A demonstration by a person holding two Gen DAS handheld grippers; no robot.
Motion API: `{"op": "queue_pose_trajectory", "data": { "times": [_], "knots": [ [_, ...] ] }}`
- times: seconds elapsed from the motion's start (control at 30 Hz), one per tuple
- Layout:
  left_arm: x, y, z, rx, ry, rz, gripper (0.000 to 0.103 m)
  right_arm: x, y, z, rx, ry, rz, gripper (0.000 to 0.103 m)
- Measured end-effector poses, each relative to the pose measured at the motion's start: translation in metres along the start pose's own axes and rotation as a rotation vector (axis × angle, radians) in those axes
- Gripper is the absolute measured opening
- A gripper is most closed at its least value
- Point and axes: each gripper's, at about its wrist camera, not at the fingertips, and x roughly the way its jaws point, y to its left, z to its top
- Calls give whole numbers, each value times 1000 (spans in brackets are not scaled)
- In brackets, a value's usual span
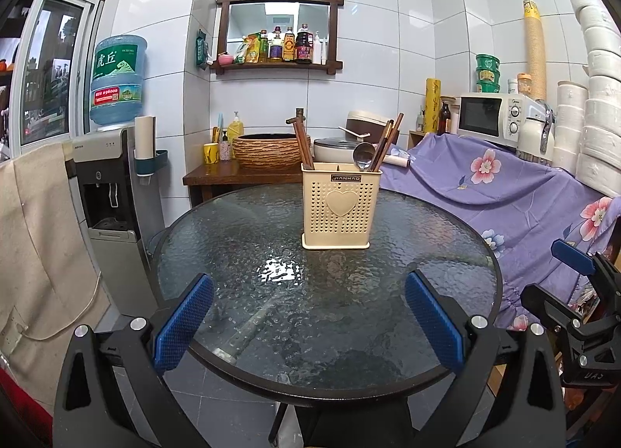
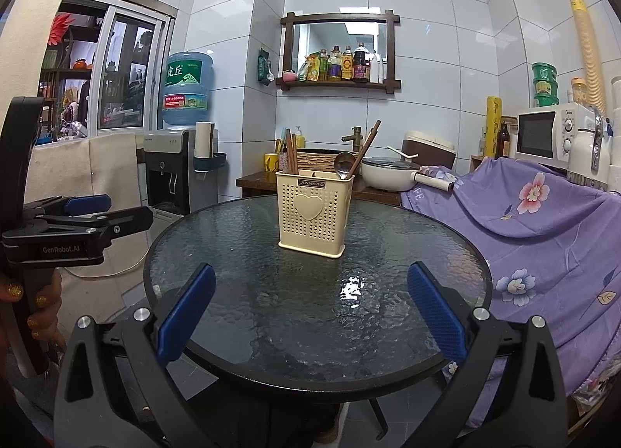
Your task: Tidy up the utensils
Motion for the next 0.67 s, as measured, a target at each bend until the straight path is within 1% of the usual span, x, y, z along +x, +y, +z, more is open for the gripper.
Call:
{"op": "queue_pose_trajectory", "data": {
  "times": [0.3,0.67],
  "knots": [
    [-1,-2,0,6,-7,13,97,2,1,-2,-1,5,5,97],
    [0,-5,-1,10,4,15,97,7,-1,-4,1,18,5,97]
  ]
}}
